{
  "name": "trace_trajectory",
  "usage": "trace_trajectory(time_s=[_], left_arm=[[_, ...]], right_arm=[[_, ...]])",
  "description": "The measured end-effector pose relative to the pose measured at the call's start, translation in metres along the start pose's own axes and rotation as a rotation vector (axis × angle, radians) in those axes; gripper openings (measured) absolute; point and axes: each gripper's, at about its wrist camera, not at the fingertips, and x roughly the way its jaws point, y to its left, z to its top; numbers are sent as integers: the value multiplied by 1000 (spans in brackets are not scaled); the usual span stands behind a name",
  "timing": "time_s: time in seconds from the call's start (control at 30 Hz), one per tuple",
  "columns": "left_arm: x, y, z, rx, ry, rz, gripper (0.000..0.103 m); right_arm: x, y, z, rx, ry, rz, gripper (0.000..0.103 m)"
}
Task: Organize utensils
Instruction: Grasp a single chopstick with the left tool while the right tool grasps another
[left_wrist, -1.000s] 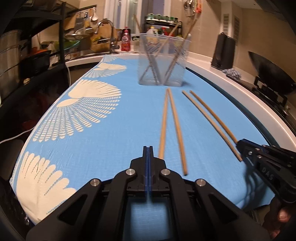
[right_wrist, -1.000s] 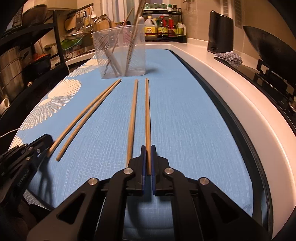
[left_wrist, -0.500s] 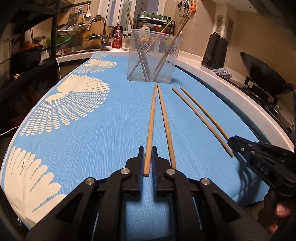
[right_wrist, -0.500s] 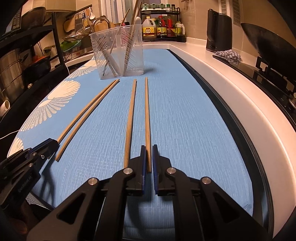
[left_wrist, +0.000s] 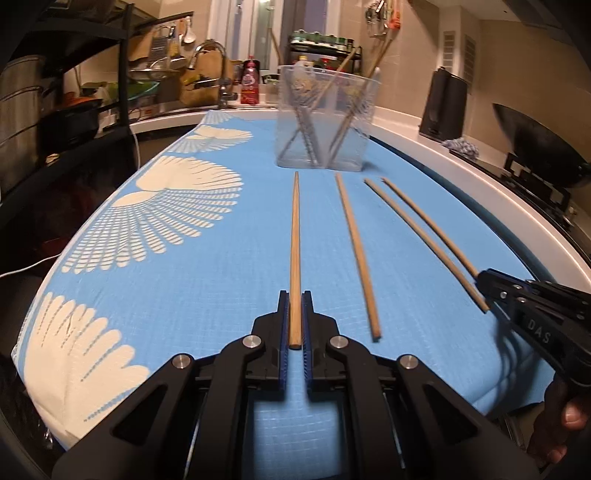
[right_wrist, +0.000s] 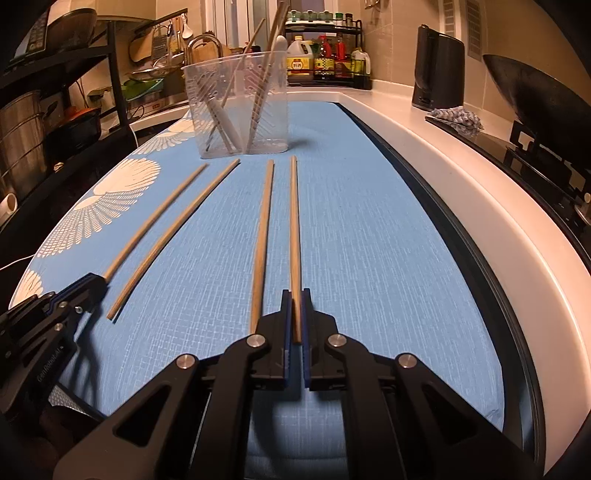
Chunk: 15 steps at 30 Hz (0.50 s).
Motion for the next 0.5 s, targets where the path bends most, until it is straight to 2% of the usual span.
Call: trace_trajectory(time_s=[0.5], left_arm=[[1,2,-3,4,-28,-5,7]], right_arm=[[2,-1,0,4,-10,7,5]])
